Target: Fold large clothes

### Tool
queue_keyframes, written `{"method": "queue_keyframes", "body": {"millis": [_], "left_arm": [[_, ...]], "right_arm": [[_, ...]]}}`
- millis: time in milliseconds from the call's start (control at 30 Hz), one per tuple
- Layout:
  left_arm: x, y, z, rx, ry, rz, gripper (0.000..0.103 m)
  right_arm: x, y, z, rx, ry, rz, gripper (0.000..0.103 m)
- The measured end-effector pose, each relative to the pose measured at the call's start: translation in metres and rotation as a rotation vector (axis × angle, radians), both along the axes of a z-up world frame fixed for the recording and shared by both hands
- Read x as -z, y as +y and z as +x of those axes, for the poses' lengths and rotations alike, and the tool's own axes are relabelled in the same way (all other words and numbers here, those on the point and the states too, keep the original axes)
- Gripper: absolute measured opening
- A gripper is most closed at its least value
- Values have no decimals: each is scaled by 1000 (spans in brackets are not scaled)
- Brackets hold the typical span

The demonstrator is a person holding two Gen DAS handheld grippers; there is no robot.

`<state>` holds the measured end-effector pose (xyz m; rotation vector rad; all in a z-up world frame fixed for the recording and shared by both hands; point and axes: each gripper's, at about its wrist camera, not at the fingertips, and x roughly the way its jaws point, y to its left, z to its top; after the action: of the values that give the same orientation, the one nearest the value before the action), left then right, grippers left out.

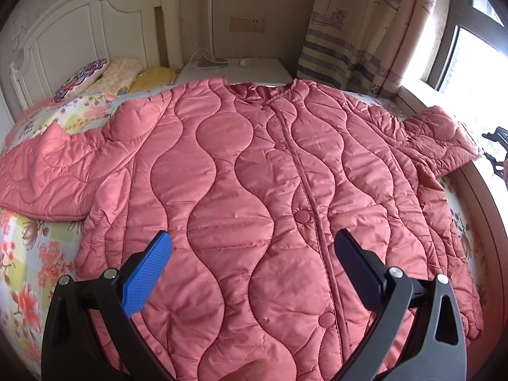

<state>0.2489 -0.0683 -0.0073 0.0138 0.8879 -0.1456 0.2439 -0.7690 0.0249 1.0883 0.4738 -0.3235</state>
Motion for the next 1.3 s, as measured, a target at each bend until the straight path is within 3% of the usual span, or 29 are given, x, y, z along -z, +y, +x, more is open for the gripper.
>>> {"method": "queue_keyframes", "body": {"millis": [67, 267, 467, 700, 933, 1100, 1300], "left_arm": [[-2, -1, -2, 3, -14, 6, 101], [-3, 4, -2, -6, -7, -9, 101], [-1, 11, 0, -25, 10, -6, 101], [-5, 22, -7, -29, 10, -28, 101], [-9, 48, -15, -63, 9, -53, 101], [-10, 75, -15, -100, 22, -64, 101], [-22, 110, -10, -180, -14, -64, 101]], "right_arm": [[8, 0, 6, -19, 19, -9, 14], [7, 6, 10, -17, -14, -47, 13], [-47, 43, 4, -45, -47, -269, 12], [-135, 144, 6, -180, -124, -576, 12], [-183, 281, 32, -415, -247, -727, 12], [-160, 390, 64, -620, -275, -769, 12], [-80, 499, 86, -797, -221, -815, 12]]}}
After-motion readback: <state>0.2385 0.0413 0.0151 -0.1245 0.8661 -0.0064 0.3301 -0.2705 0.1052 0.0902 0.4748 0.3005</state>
